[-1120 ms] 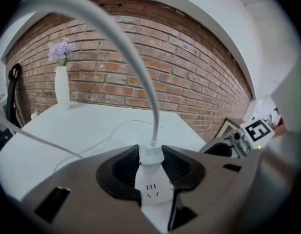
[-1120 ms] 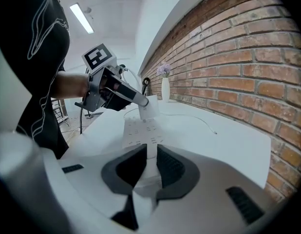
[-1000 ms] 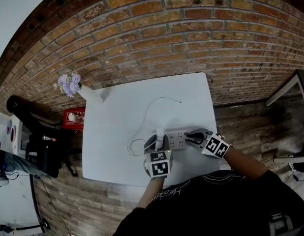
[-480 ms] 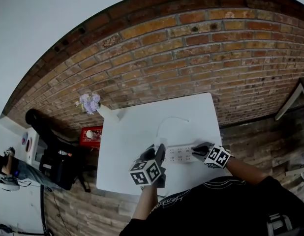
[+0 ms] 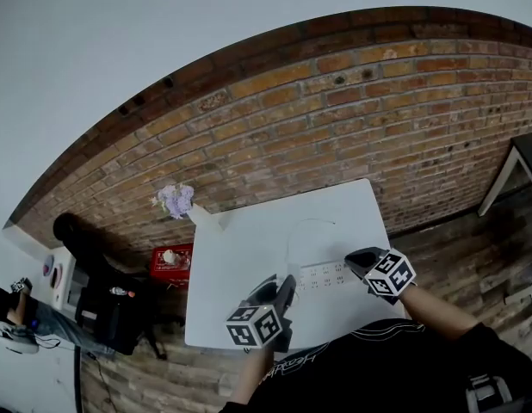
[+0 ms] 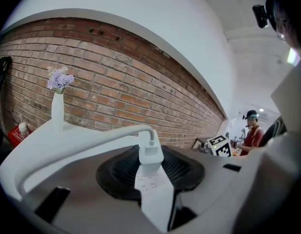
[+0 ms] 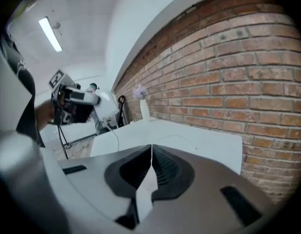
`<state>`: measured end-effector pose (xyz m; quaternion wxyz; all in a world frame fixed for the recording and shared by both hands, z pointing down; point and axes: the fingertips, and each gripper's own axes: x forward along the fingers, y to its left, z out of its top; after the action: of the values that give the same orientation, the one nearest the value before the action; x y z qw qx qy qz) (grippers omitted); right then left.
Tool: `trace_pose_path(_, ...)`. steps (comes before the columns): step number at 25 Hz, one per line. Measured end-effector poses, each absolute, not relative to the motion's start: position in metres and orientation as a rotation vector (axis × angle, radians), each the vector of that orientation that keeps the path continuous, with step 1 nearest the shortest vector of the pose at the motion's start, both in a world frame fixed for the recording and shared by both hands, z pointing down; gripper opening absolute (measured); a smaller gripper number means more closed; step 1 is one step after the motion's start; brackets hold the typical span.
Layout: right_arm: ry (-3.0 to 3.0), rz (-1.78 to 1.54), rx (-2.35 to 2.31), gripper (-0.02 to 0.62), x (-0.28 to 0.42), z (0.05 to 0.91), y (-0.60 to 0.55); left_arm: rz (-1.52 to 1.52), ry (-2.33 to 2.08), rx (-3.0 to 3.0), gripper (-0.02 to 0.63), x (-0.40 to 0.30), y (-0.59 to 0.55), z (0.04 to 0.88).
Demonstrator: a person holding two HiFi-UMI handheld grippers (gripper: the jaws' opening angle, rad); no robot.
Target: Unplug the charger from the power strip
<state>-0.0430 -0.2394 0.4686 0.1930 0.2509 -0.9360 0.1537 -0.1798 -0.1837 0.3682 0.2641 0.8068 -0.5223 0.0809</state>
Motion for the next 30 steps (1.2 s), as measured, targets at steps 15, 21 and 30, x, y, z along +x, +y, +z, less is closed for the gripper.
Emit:
trace_pose_path(15,-2.914,0.564,0.854,-0.003,-0.049,0.349,-0.147,0.179,-1.235,2.438,0.135,-0.173,-0.124,0.321)
trace_pose_path(21,-2.907,0.553,0.875,-0.003,-0.049,0.346,-0.138,0.173,-1.21,2.471,0.135,-0.169,-0.122,0.315)
trace_pose_path(30,-2.883,0.543,0.9,-0.003,-0.043,0.358,-0.132,0.169,-1.197,2.466,0.135,-0.165,-0.126,0.325)
